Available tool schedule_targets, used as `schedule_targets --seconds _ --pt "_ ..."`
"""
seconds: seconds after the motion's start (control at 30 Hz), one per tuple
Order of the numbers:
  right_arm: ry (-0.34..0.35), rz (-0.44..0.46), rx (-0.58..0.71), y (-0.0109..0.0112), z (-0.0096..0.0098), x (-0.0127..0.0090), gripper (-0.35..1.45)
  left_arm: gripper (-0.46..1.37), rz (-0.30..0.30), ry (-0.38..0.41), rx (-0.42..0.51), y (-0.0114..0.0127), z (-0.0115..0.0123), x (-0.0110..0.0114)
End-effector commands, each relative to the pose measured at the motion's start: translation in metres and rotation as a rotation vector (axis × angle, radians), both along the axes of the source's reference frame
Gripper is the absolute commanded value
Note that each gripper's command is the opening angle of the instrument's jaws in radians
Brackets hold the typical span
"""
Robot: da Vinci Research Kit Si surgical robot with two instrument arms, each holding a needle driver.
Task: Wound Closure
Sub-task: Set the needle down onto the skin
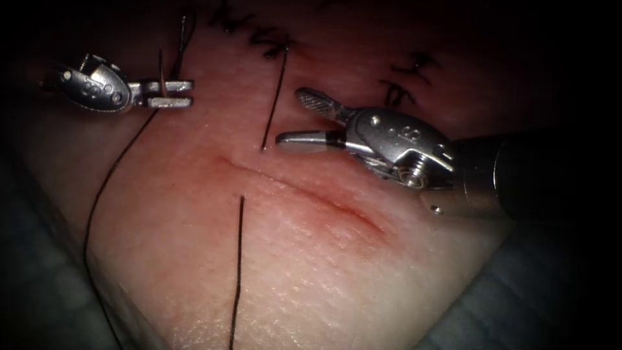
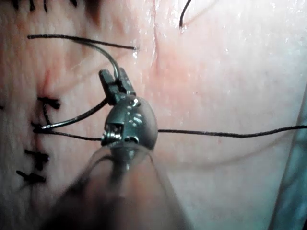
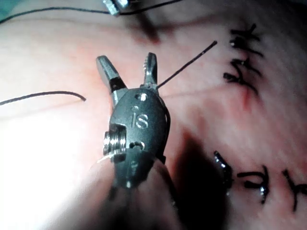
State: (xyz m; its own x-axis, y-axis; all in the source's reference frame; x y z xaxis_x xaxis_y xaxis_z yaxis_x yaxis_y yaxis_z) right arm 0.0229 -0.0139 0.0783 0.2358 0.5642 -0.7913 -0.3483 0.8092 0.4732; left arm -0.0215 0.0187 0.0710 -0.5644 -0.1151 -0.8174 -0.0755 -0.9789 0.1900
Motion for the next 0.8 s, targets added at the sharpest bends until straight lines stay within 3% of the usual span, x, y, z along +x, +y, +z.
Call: schedule_targets --seconds 0.03,0.1,0.3,0.67,0.8 --pt "0.001 -0.005 0.001 0.0001 0.0 0.0 1.23 -0.35 0.035 0.056 0.008 0.0 0.0 -0.0003" --pt "0.0 -0.011 0.004 0.0 0.0 0.0 1.22 -0.35 0.091 0.164 0.002 0.0 0.0005 -0.0003" --pt "0.004 -0.018 0.005 0.0 -0.0001 0.0001 1.21 -0.35 0.21 0.377 -0.011 0.0007 0.0015 0.0001" --pt "0.006 -0.026 0.006 -0.0002 0.0 0.0003 1.19 -0.35 0.342 0.654 0.049 0.0022 0.0042 0.0013" --pt "0.006 -0.029 0.005 -0.0004 0.0001 0.0002 1.17 -0.35 0.373 0.719 0.092 0.0024 0.0055 0.0016"
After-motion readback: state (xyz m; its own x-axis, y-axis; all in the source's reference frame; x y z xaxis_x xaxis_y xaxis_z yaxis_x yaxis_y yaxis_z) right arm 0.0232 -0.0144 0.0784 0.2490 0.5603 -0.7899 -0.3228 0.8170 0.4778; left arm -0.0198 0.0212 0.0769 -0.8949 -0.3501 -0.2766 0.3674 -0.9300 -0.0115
